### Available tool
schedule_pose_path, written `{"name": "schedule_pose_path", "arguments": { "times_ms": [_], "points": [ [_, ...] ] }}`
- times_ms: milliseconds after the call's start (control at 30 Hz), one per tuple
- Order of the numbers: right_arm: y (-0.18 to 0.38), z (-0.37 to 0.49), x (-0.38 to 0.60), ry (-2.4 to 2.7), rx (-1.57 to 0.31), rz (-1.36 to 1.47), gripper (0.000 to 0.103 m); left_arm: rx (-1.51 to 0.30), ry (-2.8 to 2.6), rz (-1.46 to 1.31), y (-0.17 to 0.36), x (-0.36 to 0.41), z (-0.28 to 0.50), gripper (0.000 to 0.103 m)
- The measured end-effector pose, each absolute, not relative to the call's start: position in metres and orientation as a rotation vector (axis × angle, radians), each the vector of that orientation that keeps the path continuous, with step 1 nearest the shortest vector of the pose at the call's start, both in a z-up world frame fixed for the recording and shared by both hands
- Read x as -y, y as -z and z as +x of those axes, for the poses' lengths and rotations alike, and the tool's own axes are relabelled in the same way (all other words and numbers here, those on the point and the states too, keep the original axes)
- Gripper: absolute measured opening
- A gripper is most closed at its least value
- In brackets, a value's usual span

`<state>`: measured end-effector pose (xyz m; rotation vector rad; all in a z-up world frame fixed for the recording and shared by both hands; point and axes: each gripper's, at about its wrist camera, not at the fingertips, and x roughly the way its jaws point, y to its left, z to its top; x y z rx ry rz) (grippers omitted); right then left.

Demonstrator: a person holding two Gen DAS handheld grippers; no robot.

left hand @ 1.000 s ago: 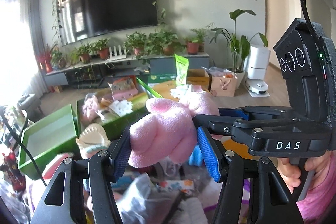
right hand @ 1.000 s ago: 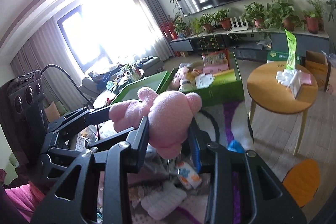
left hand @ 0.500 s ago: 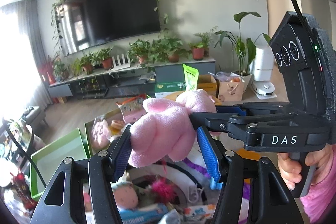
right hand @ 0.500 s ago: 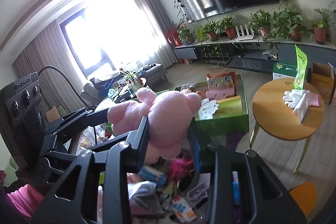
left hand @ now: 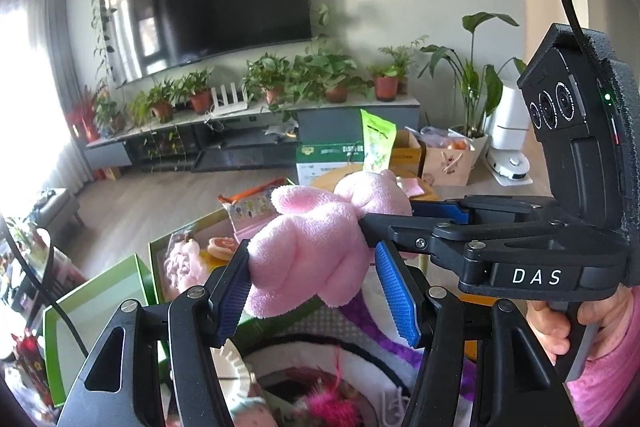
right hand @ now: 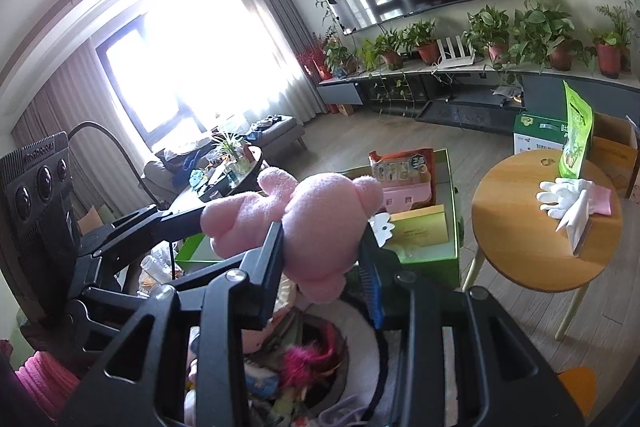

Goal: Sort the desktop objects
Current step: 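Lift the pink plush toy with both grippers and carry it over the green box, then open both grippers to drop the pink plush toy into the green box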

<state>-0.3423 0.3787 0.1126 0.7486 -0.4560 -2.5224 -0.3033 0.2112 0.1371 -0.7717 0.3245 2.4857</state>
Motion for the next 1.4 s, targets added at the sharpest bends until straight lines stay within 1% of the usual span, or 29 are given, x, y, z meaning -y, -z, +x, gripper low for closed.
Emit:
{"name": "schedule_pose_path", "arguments": {
  "times_ms": [333, 800, 867, 933, 1000, 1033, 1100, 1267, 1400],
  "points": [
    [-0.099, -0.382, -0.383, 2.517, 0.446, 0.785, 0.036, -0.340, -2.484, -0.822, -0.123, -0.217, -0.339, 0.062],
    [-0.067, -0.421, -0.386, 2.506, 0.466, 0.877, 0.036, -0.378, -2.469, -0.927, -0.090, -0.232, -0.384, 0.062],
    [-0.062, -0.426, -0.387, 2.506, 0.470, 0.891, 0.038, -0.371, -2.469, -0.952, -0.084, -0.232, -0.391, 0.062],
    [-0.058, -0.432, -0.388, 2.510, 0.472, 0.910, 0.043, -0.358, -2.474, -0.994, -0.078, -0.232, -0.398, 0.062],
    [-0.052, -0.439, -0.388, 2.540, 0.472, 0.940, 0.043, -0.346, -2.470, -1.033, -0.073, -0.230, -0.405, 0.062],
    [-0.049, -0.442, -0.389, 2.555, 0.470, 0.957, 0.047, -0.333, -2.462, -1.051, -0.070, -0.229, -0.407, 0.062],
    [-0.042, -0.449, -0.391, 2.558, 0.488, 0.997, 0.051, -0.335, -2.464, -1.071, -0.067, -0.227, -0.410, 0.062],
    [-0.034, -0.449, -0.390, 2.559, 0.488, 1.022, 0.051, -0.353, -2.470, -1.066, -0.065, -0.225, -0.407, 0.062],
    [-0.039, -0.446, -0.387, 2.567, 0.468, 1.015, 0.051, -0.342, -2.470, -1.055, -0.067, -0.225, -0.404, 0.062]
  ]
}}
